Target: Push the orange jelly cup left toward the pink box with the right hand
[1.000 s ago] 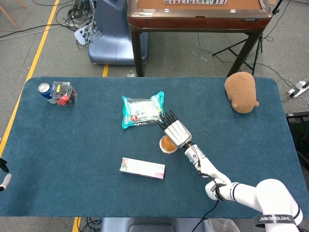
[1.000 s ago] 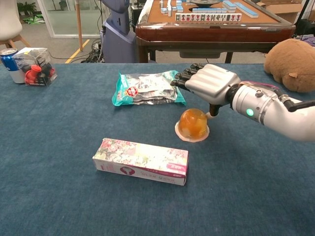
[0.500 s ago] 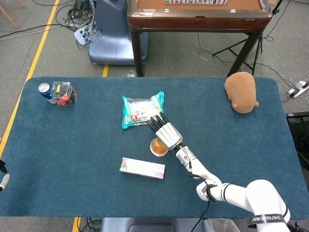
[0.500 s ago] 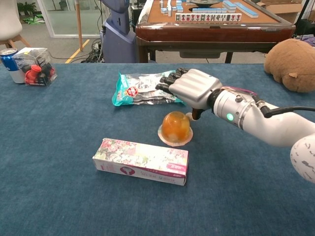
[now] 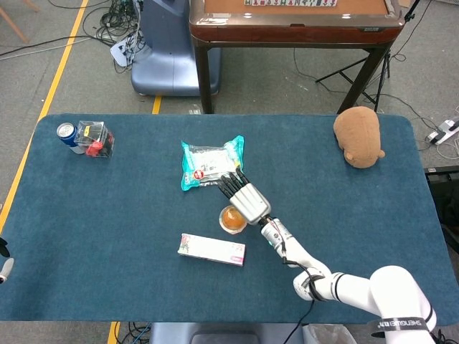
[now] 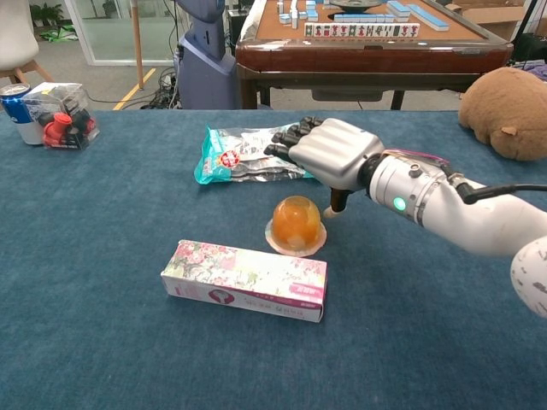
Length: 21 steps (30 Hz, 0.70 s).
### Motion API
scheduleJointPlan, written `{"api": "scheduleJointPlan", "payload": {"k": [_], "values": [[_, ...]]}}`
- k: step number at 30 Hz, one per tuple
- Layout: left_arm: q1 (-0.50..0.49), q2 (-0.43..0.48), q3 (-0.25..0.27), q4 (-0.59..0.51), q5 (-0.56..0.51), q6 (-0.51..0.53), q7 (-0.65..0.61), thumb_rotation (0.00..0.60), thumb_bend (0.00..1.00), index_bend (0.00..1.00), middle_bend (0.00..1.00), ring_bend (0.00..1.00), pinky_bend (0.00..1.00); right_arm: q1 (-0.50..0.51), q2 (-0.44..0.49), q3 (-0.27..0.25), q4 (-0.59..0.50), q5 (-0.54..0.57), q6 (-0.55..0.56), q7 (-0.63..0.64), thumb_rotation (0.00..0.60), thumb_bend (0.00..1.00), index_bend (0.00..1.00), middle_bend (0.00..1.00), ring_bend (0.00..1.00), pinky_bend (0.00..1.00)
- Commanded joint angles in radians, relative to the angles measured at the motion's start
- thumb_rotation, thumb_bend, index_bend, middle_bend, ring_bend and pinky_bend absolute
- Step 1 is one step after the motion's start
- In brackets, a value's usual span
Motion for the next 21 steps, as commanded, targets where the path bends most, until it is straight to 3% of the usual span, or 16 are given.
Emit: {"api": "scheduleJointPlan", "payload": {"k": [1,11,21], "values": [[0.0,0.0,0.001,-0.002,0.003,0.002,0.003,0.6,0.31,0.57,0.41,0.38,0.54,-0.015,0.023,-0.012,-0.031,-0.005,0.008,-0.006,0.6,0.0,0.0,0.0,0.0,0.0],[0.001,0.001,-0.001,-0.005,0.001,0.003,0.004,0.6,0.31,0.58,0.41,0.38,0.54,-0.017,0.01,-0.012,-0.047,-0.006,-0.002,0.01,0.6,0.0,0.0,0.0,0.0,0.0],[0.004,0.004,-0.006,0.0,-0.011,0.002,-0.015,0.6,0.31,0.58,0.41,0.38,0.54,0.003,-0.072,0.018,0.022,0.003,0.001,0.022,0.6,0.0,0.0,0.0,0.0,0.0]]}}
